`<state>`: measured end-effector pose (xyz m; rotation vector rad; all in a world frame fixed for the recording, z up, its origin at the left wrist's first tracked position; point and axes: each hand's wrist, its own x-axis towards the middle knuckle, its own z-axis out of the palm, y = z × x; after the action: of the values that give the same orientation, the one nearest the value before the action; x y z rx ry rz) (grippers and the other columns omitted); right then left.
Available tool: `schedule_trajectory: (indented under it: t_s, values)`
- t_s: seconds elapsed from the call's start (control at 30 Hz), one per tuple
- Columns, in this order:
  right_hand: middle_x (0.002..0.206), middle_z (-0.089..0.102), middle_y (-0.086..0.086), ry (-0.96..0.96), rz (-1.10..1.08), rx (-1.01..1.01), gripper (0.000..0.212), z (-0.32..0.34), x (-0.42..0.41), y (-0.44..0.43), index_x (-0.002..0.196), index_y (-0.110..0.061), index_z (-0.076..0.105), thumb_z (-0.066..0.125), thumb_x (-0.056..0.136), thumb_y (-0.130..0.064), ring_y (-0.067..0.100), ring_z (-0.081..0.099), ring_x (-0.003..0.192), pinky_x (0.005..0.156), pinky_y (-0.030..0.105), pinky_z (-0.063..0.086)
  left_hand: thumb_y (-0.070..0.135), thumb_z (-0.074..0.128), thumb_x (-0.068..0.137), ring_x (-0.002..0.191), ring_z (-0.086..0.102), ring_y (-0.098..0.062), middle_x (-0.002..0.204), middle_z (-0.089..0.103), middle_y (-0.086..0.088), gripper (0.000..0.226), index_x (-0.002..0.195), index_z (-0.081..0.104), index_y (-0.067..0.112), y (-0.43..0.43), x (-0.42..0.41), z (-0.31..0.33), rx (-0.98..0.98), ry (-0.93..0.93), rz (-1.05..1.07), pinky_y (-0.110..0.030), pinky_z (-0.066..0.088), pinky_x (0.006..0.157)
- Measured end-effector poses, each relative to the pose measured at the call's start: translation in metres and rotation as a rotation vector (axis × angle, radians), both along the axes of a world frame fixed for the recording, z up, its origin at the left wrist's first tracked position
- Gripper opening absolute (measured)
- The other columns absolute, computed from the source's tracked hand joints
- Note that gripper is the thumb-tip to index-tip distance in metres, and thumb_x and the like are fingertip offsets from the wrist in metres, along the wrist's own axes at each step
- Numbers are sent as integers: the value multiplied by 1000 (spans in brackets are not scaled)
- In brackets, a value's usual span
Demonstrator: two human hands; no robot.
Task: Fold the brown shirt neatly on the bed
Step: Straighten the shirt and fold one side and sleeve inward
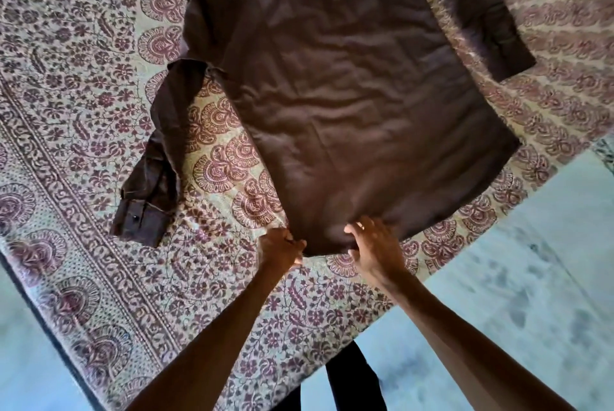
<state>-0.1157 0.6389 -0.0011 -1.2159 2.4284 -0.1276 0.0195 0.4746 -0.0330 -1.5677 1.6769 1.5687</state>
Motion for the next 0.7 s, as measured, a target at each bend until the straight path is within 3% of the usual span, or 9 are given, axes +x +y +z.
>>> schedule_trajectory:
  t_s: [0.1, 0.2, 0.3, 0.43, 0.57, 0.7]
  values:
    - [97, 64, -2, -58, 40, 31, 54, 2, -3, 12, 100, -21, 61, 85, 53, -9, 22, 60, 88, 71, 35, 55, 24, 76, 75, 66, 72, -25, 68, 72, -14, 20, 68, 65, 8, -2, -4, 10, -55, -49, -134, -44, 60, 67]
    - [93, 68, -1, -92, 45, 8, 47, 5, -6, 17, 94, -19, 64, 82, 56, 1, 20, 62, 86, 69, 31, 55, 25, 74, 77, 79, 72, -30, 82, 73, -16, 23, 85, 67, 3, 1, -13, 21, -98, -117, -242, -38, 59, 73]
    - [94, 69, -1, -79, -98, -35, 34, 8, -18, 18, 93, -19, 67, 75, 66, -1, 21, 63, 87, 73, 33, 54, 19, 78, 68, 92, 63, -31, 104, 62, -12, 47, 107, 53, 9, 16, -11, 28, -384, -100, -287, -32, 47, 69]
    - [107, 60, -1, -22, -38, 56, 45, 7, -34, 34, 102, -23, 60, 75, 62, -10, 23, 56, 98, 77, 36, 51, 27, 82, 66, 110, 56, -25, 126, 53, -10, 65, 122, 51, 16, 37, -12, 33, -876, 205, -805, -38, 47, 89]
    - [116, 58, 2, 38, 47, 85, 59, 3, -42, 53, 113, -21, 57, 80, 60, -8, 25, 56, 106, 80, 40, 50, 52, 67, 77, 129, 46, -32, 141, 47, -10, 74, 137, 41, 18, 61, -27, 25, -813, 210, -1187, -49, 40, 103]
    - [106, 61, 8, 125, -292, 33, 41, 7, -62, 71, 104, -15, 61, 79, 68, -15, 30, 57, 98, 77, 40, 50, 50, 67, 78, 114, 58, -33, 132, 57, -9, 61, 128, 54, 17, 70, -45, 16, -918, 175, -1309, -50, 48, 93]
